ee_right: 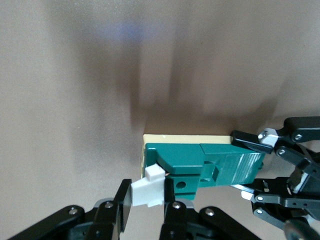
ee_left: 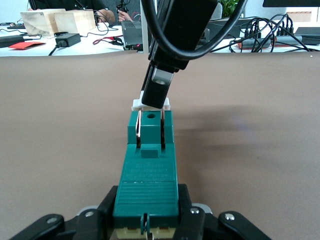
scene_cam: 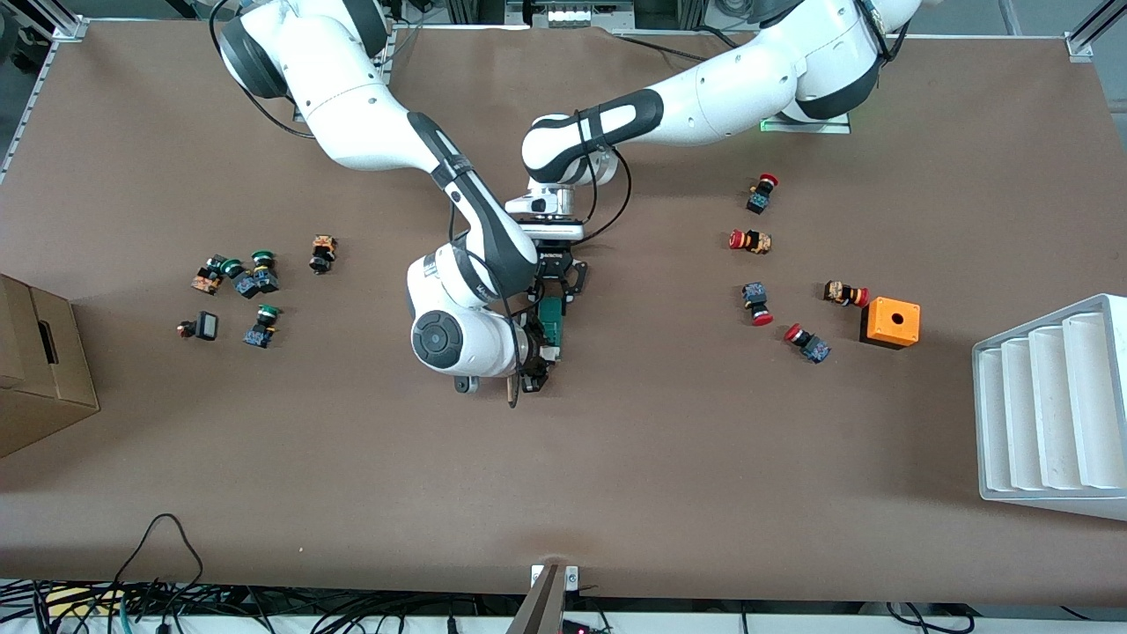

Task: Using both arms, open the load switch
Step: 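Swing the lever down into the contacts with the right gripper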

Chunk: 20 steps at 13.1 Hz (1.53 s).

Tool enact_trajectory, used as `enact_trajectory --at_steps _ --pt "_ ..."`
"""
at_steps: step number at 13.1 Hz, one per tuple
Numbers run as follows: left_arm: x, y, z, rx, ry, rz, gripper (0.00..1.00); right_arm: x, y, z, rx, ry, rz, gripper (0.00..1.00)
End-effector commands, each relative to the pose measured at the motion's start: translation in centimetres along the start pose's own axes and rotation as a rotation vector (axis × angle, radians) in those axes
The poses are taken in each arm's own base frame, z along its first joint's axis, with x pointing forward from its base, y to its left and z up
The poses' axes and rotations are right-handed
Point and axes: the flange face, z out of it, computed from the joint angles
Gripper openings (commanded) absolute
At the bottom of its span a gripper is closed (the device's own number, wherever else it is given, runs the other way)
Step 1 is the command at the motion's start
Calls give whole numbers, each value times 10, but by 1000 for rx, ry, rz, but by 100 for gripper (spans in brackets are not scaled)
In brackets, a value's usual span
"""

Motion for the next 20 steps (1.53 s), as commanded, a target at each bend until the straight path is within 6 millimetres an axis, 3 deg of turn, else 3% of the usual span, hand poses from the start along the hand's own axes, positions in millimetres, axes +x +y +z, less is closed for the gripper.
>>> enact_trajectory --at_steps 1,6,10,17,20 --pt "2 13 18 -32 -4 -14 15 -21 24 0 -50 -3 -17 21" --pt "2 12 19 -30 -4 -15 15 -22 31 -11 -53 2 -20 22" --pt "3 13 19 -31 -4 -15 15 -27 36 -10 -61 11 -35 22" --pt "2 13 18 -33 -7 -16 15 -19 47 -28 -84 21 -71 22" --pt "2 13 19 -33 -7 -14 15 -18 49 -25 -91 25 -70 22"
